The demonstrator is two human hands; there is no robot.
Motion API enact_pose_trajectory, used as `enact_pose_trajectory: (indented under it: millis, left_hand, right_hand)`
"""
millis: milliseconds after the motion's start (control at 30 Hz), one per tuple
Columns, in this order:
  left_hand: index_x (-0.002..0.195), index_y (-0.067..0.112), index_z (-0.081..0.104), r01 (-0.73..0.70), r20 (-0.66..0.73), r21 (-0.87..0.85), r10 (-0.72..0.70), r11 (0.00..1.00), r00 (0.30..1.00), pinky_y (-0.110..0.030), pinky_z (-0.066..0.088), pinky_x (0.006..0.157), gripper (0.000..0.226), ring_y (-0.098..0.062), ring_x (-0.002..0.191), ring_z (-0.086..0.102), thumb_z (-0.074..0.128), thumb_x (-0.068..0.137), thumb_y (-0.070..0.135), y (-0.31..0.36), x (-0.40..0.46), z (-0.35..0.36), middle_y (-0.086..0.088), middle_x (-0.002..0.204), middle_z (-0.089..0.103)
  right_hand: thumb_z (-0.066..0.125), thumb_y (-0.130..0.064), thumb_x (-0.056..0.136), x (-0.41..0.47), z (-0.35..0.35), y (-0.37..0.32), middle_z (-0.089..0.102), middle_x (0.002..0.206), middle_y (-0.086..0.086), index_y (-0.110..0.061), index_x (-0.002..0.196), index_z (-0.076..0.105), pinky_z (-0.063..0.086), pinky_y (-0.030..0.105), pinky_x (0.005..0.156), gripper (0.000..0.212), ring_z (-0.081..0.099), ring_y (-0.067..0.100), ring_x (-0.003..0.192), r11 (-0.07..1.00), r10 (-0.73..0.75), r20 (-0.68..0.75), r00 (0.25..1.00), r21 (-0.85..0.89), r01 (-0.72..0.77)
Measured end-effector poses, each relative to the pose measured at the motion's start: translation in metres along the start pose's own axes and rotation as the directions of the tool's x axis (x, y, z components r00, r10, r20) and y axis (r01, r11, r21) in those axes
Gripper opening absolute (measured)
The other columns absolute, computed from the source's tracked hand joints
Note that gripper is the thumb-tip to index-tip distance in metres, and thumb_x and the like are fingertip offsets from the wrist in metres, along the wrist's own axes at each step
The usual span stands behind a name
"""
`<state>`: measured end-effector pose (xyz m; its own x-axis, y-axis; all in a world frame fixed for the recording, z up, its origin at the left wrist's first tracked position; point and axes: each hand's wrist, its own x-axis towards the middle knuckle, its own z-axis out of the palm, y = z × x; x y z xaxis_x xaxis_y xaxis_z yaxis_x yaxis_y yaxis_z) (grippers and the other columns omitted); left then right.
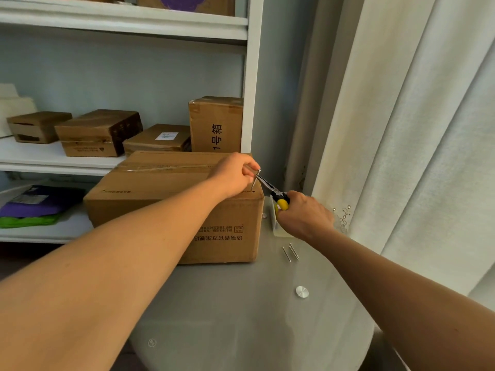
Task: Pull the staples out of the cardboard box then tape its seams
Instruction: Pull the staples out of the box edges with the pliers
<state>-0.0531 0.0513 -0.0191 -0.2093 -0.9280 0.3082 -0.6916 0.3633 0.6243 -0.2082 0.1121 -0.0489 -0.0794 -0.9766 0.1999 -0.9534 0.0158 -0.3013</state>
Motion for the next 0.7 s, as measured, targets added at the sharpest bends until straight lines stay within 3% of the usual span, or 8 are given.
enact_pose_trajectory:
  millis: [167, 300, 433, 533, 700]
  left_hand:
    - [0.107, 0.018, 0.063, 0.015, -0.055, 0.012, -0.015, 1.0, 0.998, -0.034, 0.052, 0.086, 0.023, -0.018, 0.093, 0.062, 0.066, 0.086, 0.009, 0.011, -0.002, 0.011, -0.002, 0.101, 0.066]
    - [0.104, 0.013, 0.067, 0.067, -0.117, 0.039, -0.062, 0.997, 0.991, -0.029, 0.048, 0.08, 0.017, -0.023, 0.097, 0.06, 0.063, 0.088, 0.008, 0.023, -0.004, 0.022, -0.006, 0.103, 0.064]
    - [0.103, 0.008, 0.069, 0.13, -0.045, -0.111, -0.136, 0.985, 0.99, -0.041, 0.053, 0.09, 0.017, -0.029, 0.097, 0.061, 0.062, 0.087, 0.004, 0.036, -0.007, 0.04, -0.015, 0.103, 0.066]
    - [0.097, 0.01, 0.068, 0.145, -0.047, -0.188, -0.156, 0.972, 0.987, -0.039, 0.053, 0.088, 0.014, -0.026, 0.093, 0.06, 0.063, 0.086, 0.004, 0.042, -0.006, 0.05, -0.013, 0.101, 0.066]
    - [0.084, 0.017, 0.061, 0.104, -0.128, -0.289, -0.146, 0.952, 0.981, -0.037, 0.055, 0.082, 0.012, -0.023, 0.089, 0.065, 0.063, 0.086, 0.006, 0.052, -0.001, 0.07, -0.009, 0.094, 0.069]
  right_hand:
    - [0.049, -0.043, 0.092, 0.0, -0.004, 0.012, 0.056, 0.097, 0.0, -0.024, 0.121, 0.052, 0.047, 0.035, 0.077, 0.034, 0.054, 0.022, 0.091, 0.999, 0.016, 0.037, 0.999, 0.029, -0.017]
    - [0.047, -0.044, 0.093, -0.003, -0.009, 0.021, 0.06, 0.099, 0.002, -0.025, 0.114, 0.054, 0.047, 0.033, 0.075, 0.03, 0.055, 0.023, 0.088, 0.999, 0.0, 0.002, 1.0, -0.049, 0.0]
    - [0.049, -0.037, 0.091, -0.014, -0.017, 0.039, 0.059, 0.099, 0.004, -0.023, 0.117, 0.055, 0.044, 0.032, 0.075, 0.03, 0.052, 0.024, 0.088, 0.999, 0.031, 0.047, 0.998, 0.006, -0.031]
    - [0.049, -0.034, 0.091, -0.019, -0.018, 0.048, 0.055, 0.095, 0.002, -0.022, 0.113, 0.053, 0.038, 0.03, 0.072, 0.025, 0.05, 0.024, 0.086, 0.999, 0.037, 0.066, 0.997, 0.028, -0.039]
    - [0.048, -0.034, 0.089, -0.019, -0.022, 0.06, 0.059, 0.094, 0.005, -0.019, 0.105, 0.053, 0.04, 0.032, 0.07, 0.022, 0.05, 0.026, 0.082, 0.999, 0.039, -0.047, 0.998, -0.004, -0.04]
